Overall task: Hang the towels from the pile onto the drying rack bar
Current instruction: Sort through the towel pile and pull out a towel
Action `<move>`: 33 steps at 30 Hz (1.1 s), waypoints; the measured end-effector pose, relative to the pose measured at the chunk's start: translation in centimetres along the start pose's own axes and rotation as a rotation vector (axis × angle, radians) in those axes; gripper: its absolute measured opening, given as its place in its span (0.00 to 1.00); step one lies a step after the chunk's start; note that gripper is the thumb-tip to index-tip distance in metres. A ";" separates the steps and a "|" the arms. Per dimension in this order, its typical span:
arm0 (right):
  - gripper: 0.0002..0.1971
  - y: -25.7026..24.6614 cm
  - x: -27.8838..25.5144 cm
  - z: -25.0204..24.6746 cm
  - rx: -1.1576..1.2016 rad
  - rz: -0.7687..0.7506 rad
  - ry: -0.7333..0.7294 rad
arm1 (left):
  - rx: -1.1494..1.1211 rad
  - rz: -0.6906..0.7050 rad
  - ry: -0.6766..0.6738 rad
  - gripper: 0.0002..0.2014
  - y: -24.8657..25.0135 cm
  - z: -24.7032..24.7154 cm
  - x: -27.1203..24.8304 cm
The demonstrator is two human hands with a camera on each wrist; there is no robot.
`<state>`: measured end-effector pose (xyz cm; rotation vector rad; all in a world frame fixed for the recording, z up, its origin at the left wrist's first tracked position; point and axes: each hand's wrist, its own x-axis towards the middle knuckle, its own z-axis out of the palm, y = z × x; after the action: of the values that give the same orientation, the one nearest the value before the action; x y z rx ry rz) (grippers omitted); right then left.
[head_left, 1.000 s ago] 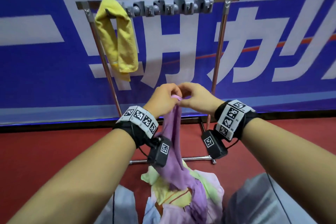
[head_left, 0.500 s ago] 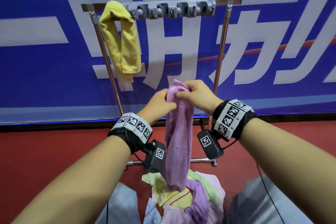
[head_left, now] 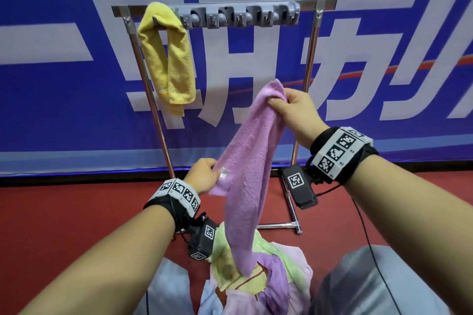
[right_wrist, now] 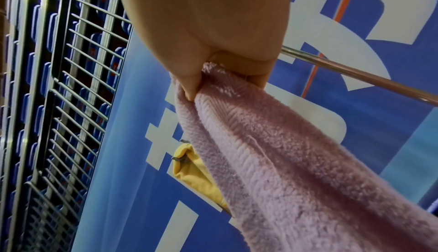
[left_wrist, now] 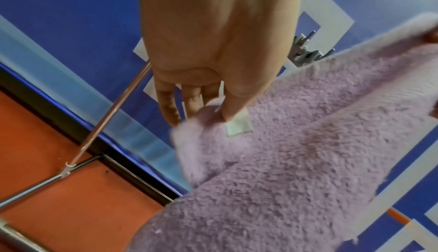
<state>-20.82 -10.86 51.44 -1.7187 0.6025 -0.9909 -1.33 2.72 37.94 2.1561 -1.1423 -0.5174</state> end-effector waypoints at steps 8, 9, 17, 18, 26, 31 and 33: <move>0.05 1.9 1.2 -2.4 -0.011 0.040 0.179 | -0.114 0.040 0.251 0.11 0.2 -4.0 0.7; 0.05 2.1 1.2 -2.7 -0.025 0.054 0.193 | -0.153 0.055 0.273 0.12 0.7 -4.5 0.7; 0.04 3.5 0.8 -5.2 -0.124 0.098 0.290 | -0.251 0.145 0.387 0.12 4.2 -7.8 0.7; 0.06 3.5 0.8 -5.4 -0.131 0.104 0.294 | -0.241 0.150 0.389 0.12 4.1 -7.9 0.8; 0.10 3.7 0.8 -6.7 -0.190 0.080 0.264 | -0.179 0.068 0.504 0.10 2.7 -8.4 1.4; 0.08 4.0 1.1 -7.0 -0.164 0.114 0.249 | -0.216 0.050 0.508 0.09 4.2 -9.1 1.7; 0.11 4.0 1.2 -7.0 -0.152 0.123 0.263 | -0.231 0.044 0.495 0.11 4.3 -9.2 1.8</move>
<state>-25.88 -16.87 49.07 -1.6716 0.9638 -1.1148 2.57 2.64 47.48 1.9052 -0.8077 -0.0766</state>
